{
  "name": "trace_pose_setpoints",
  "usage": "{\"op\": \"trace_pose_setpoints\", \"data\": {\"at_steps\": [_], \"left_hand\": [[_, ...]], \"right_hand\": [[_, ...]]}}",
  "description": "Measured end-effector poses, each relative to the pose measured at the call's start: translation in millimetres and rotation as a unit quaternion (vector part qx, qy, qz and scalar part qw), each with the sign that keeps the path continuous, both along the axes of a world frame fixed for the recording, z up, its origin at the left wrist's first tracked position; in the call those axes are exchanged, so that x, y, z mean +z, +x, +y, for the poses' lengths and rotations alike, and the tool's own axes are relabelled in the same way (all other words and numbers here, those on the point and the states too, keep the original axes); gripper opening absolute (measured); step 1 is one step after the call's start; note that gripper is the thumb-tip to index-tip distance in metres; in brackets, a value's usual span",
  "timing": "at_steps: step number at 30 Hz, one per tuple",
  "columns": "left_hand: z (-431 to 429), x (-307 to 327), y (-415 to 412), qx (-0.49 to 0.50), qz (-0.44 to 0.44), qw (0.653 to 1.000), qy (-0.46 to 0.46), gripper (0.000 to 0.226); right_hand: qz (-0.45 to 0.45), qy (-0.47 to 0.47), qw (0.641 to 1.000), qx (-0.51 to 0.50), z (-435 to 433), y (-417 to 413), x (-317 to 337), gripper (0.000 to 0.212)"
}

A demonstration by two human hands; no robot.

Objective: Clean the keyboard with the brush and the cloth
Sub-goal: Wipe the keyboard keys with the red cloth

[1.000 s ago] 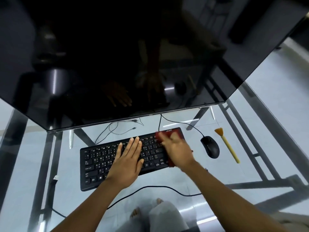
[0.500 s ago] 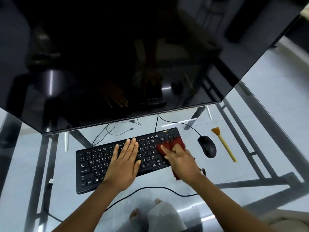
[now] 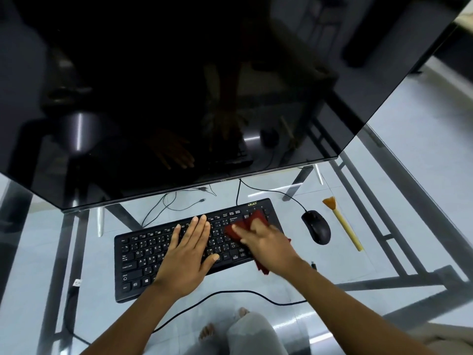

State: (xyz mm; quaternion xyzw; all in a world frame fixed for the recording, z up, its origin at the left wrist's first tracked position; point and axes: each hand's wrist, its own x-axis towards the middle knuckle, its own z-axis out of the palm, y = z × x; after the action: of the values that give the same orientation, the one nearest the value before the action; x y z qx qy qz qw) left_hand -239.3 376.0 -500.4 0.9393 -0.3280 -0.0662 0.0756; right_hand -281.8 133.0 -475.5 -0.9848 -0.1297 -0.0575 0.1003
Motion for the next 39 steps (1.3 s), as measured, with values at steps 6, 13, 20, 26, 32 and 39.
{"op": "trace_pose_setpoints", "data": {"at_steps": [6, 13, 20, 26, 32, 39], "left_hand": [[-0.5, -0.9, -0.2, 0.002, -0.004, 1.0, 0.002, 0.073], [-1.1, -0.5, 0.7, 0.001, -0.003, 1.0, 0.003, 0.073], [-1.2, 1.4, -0.6, 0.003, 0.003, 1.0, -0.002, 0.073], [-0.4, 2.2, -1.1, 0.004, 0.009, 1.0, 0.001, 0.073], [2.4, 8.1, 1.7, -0.009, 0.025, 1.0, -0.006, 0.082], [65.2, 18.1, 0.5, 0.095, 0.04, 0.994, -0.022, 0.119]], "right_hand": [[0.013, 0.012, 0.982, -0.186, 9.7, 42.9, 5.3, 0.039], [0.035, 0.018, 0.975, -0.217, -2.7, 55.6, 9.4, 0.033], [0.004, 0.021, 0.997, -0.079, 8.7, 23.1, 4.2, 0.036], [0.021, 0.029, 0.974, -0.222, 4.1, 21.7, 7.4, 0.039], [0.002, 0.006, 0.999, -0.036, 11.7, -6.6, 2.9, 0.04], [0.029, 0.027, 0.999, 0.0, 22.4, -23.4, 4.8, 0.045]]}}
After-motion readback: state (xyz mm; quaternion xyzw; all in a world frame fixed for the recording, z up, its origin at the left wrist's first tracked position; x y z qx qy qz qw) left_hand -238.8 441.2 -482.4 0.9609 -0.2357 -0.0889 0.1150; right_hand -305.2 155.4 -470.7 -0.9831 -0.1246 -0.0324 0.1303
